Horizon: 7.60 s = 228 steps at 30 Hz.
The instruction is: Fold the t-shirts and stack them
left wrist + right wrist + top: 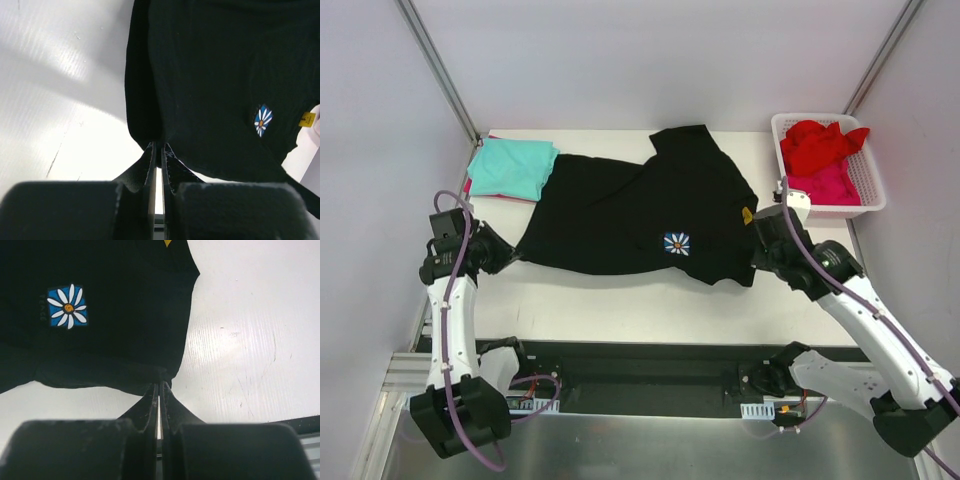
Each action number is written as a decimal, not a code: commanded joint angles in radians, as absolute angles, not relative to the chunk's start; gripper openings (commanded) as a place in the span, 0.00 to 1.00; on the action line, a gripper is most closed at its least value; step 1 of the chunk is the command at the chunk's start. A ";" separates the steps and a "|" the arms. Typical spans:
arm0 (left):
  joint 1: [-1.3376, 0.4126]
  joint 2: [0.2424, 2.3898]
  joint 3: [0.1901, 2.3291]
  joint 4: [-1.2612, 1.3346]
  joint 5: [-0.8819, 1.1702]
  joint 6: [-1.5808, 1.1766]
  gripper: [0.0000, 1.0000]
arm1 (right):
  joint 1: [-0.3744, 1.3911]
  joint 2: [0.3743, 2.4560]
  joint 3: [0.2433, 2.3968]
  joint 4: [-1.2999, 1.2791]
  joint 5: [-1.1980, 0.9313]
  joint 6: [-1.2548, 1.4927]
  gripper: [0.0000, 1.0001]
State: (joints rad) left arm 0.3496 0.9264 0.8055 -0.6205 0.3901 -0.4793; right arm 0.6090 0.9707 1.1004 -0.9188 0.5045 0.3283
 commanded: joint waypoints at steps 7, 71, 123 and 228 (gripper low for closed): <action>0.207 0.926 0.917 -0.656 0.272 -0.476 0.00 | 0.603 0.879 1.178 -1.000 0.486 0.307 0.01; -0.098 1.057 0.864 -0.715 -0.078 -0.508 0.00 | 0.445 0.891 0.934 -0.942 0.382 0.296 0.01; -0.029 1.411 1.072 -0.647 -0.064 -0.442 0.00 | 0.150 1.301 1.140 -0.759 0.219 0.120 0.01; -0.215 1.497 0.973 -0.572 -0.087 -0.555 0.99 | 0.114 1.368 0.966 -0.652 0.018 0.201 0.38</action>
State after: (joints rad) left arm -0.2207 1.4982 0.9806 -0.6075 -0.0826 -0.5251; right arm 0.1139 1.3693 0.9749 -0.6926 0.0402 0.1829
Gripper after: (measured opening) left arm 0.990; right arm 0.388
